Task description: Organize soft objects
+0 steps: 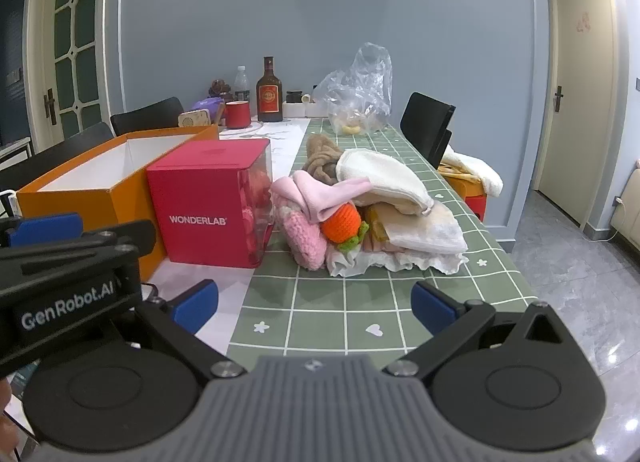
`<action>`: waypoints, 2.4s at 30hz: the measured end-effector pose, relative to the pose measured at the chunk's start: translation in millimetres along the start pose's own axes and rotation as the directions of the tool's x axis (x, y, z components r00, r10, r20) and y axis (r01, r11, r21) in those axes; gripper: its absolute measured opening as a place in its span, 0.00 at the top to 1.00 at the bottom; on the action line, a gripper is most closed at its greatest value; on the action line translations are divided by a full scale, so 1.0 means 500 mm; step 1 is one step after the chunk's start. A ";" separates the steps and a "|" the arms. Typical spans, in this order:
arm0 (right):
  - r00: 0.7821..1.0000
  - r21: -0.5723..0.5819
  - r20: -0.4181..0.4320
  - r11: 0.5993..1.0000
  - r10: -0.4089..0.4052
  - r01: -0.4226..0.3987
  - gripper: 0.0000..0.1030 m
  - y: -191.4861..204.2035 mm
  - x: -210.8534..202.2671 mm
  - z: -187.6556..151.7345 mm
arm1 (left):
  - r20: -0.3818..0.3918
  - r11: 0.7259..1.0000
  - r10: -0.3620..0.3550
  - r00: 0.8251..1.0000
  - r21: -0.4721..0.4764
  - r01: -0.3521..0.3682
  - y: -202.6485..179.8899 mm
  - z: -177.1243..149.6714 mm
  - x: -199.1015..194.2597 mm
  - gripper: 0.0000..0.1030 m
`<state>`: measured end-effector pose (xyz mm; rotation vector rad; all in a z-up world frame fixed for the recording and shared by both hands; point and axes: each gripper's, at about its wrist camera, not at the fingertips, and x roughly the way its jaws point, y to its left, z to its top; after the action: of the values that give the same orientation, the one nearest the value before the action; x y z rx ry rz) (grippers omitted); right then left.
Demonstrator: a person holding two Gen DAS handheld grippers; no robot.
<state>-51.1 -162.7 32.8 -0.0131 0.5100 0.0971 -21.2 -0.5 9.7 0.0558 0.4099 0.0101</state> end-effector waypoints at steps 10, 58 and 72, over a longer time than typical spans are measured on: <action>1.000 -0.012 -0.006 1.000 -0.017 0.016 0.02 0.001 0.007 -0.003 | -0.011 1.000 0.011 1.000 0.014 -0.011 -0.007 0.000 0.007 0.34; 0.933 0.481 -0.025 0.823 0.358 -0.303 0.28 -0.186 0.325 0.142 | 0.080 0.984 0.054 0.995 0.168 -0.066 0.105 0.189 0.067 0.26; 0.971 0.363 -0.008 0.905 0.240 -0.221 0.72 -0.148 0.312 0.135 | 0.059 0.987 0.073 0.996 0.140 -0.081 0.141 0.177 0.089 0.26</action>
<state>124.2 -219.7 14.8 0.4069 0.5746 0.2351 54.8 66.0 77.0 0.2126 0.3537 0.0557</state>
